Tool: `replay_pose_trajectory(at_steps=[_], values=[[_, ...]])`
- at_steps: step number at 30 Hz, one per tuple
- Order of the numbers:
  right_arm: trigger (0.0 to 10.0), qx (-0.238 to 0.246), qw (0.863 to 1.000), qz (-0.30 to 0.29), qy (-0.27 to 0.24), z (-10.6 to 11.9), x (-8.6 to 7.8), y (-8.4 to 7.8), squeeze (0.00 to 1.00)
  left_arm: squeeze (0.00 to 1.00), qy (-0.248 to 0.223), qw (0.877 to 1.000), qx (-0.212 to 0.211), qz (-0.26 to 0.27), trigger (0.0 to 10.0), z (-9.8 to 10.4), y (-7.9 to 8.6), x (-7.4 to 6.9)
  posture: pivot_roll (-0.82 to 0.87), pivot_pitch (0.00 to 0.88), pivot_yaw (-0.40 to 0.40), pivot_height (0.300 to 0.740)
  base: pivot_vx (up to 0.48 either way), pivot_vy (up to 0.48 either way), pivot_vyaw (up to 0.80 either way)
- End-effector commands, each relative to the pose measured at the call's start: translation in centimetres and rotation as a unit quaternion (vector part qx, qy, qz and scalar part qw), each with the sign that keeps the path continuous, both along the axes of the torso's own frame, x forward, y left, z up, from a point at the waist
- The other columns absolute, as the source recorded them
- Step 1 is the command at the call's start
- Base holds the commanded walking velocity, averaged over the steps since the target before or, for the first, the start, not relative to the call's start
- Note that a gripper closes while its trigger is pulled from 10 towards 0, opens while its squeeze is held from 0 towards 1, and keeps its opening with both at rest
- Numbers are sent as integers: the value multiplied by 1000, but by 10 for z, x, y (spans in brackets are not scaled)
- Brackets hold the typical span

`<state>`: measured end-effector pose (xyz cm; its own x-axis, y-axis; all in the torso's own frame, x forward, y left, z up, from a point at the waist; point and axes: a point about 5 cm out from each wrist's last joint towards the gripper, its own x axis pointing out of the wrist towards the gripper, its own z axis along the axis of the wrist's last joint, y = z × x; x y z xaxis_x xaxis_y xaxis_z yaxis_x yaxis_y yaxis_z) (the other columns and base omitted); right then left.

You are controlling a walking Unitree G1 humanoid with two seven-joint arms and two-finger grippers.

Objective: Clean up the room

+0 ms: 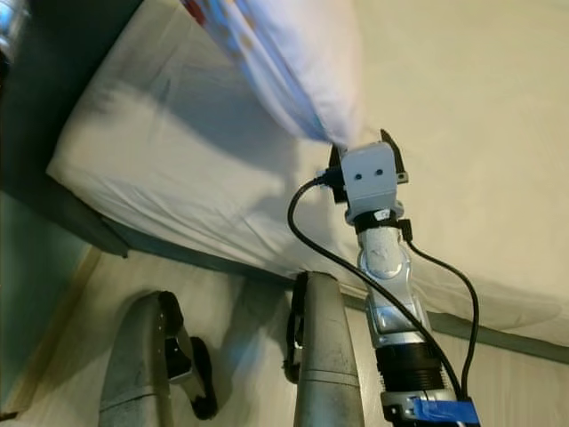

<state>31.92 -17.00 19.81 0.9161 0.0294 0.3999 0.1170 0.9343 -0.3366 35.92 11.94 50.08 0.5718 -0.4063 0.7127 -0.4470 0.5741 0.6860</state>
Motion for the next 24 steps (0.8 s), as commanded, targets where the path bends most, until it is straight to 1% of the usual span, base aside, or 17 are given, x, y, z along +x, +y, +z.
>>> replay_pose_trajectory(at_steps=[1, 2, 4, 5, 6, 7, 8, 9, 11, 12, 13, 15, 16, 18, 21, 22, 24], values=[[10000, -1, 1000, -7, 14, -8, -2, -2, 0, 0, -71, 997, -6, 5, 10000, 22, 0, -16, -74, 269, 79, 570, 0, 0, 0], [10000, -1, 1000, -7, 14, -8, -2, -2, 0, 0, -71, 997, -6, 5, 10000, 22, 0, -16, -74, 269, 79, 570, 0, 0, 0], [10000, 1, 1000, -6, 15, -9, -2, -1, 0, 0, -129, 988, -33, 74, 10000, 28, 13, -17, -69, 269, 81, 570, 0, 0, 0], [10000, 1, 1000, -6, 15, -9, -2, -1, 0, 0, -129, 988, -33, 74, 10000, 28, 13, -17, -69, 269, 81, 570, 0, 0, 0], [10000, 2, 1000, -6, 16, -10, -2, 0, 0, 0, -118, 988, -48, 91, 10000, 22, 18, -10, -72, 271, 82, 570, 0, 0, 0], [10000, 2, 1000, -6, 16, -10, -2, 0, 0, 0, -118, 988, -48, 91, 10000, 22, 18, -10, -72, 271, 82, 570, 0, 0, 0], [10000, 3, 1000, -5, 17, -11, -2, 1, 0, 0, -108, 987, -51, 104, 10000, 14, 21, -4, -72, 272, 83, 570, 0, 0, 0], [10000, 4, 1000, -4, 18, -12, -3, 2, 0, 0, -62, 991, -43, 110, 10000, -3, 21, 8, -77, 275, 80, 570, 0, 0, 0], [10000, 5, 1000, -4, 21, -13, -4, 2, 0, 0, -18, 992, -20, 121, 10000, -29, 20, 22, -77, 273, 82, 570, 0, 0, 0], [10000, 5, 1000, -5, 22, -14, -4, 1, 0, 0, -18, 991, -9, 129, 10000, -37, 19, 25, -75, 274, 82, 570, 0, 0, 0], [10000, 5, 1000, -5, 22, -14, -4, 0, 0, 0, -36, 989, 10, 141, 10000, -38, 16, 25, -74, 273, 81, 570, 0, 0, 0], [10000, 4, 1000, -5, 23, -14, -3, 0, 0, 0, -78, 982, 52, 163, 10000, -35, 10, 23, -75, 275, 79, 570, 0, 0, 0], [10000, 4, 1000, -5, 23, -14, -3, 0, 0, 0, -78, 982, 52, 163, 10000, -35, 10, 23, -75, 275, 79, 570, 0, 0, 0], [10000, 4, 1000, -5, 22, -12, -2, 1, 0, 0, -119, 974, 65, 184, 10000, -25, 8, 18, -79, 274, 80, 570, 0, 0, 0], [10000, 5, 1000, -3, 20, -12, -2, 2, 0, 0, -177, 957, 69, 218, 10000, 4, 10, 5, -78, 276, 84, 570, 0, 0, 0], [10000, 5, 1000, -3, 20, -12, -2, 2, 0, 0, -177, 957, 69, 218, 10000, 4, 10, 5, -78, 276, 84, 570, 0, 0, 0], [10000, 6, 1000, -3, 22, -14, -4, 2, 0, 0, -200, 948, 71, 237, 10000, 20, 14, -4, -74, 278, 87, 570, 0, 0, 0]])
